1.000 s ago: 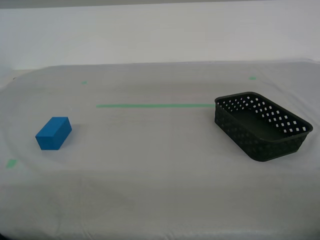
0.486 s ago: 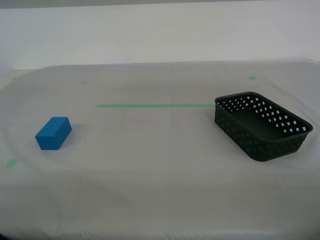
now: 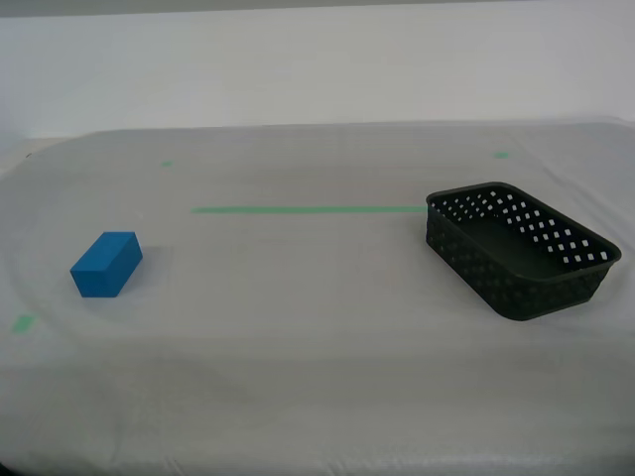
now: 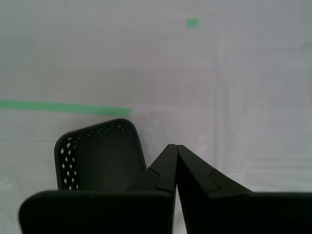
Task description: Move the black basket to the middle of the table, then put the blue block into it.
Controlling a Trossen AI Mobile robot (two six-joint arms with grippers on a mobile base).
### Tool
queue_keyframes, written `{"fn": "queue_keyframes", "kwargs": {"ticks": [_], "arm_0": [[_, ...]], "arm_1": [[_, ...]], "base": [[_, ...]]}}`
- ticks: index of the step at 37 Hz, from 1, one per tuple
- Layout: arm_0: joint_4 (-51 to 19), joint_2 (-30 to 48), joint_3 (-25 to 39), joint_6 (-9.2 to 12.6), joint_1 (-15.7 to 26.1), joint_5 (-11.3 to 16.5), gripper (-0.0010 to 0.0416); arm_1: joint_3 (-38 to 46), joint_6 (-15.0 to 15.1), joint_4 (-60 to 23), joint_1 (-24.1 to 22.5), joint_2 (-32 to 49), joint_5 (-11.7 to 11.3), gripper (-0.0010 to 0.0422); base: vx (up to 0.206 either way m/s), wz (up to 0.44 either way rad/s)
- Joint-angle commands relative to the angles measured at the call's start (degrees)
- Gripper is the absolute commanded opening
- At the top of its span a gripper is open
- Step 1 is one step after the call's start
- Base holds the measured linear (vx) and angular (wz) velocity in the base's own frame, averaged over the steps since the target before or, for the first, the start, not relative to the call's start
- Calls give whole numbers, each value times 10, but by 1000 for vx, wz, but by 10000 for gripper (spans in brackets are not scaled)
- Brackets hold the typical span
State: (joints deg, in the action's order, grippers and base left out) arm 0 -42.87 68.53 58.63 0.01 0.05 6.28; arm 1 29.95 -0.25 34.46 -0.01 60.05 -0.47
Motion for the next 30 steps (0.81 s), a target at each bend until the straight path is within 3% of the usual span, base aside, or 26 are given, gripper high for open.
{"fn": "queue_keyframes", "kwargs": {"ticks": [1,20,30], "arm_0": [[-24,14,8,-1,0,3,-1],[-162,80,88,-4,4,4,-1],[-215,124,108,-17,8,26,-1]], "arm_1": [[0,1,3,0,0,1,0],[0,1,3,0,0,1,0],[0,1,3,0,0,1,0]], "base": [[0,0],[0,0],[0,0]]}}
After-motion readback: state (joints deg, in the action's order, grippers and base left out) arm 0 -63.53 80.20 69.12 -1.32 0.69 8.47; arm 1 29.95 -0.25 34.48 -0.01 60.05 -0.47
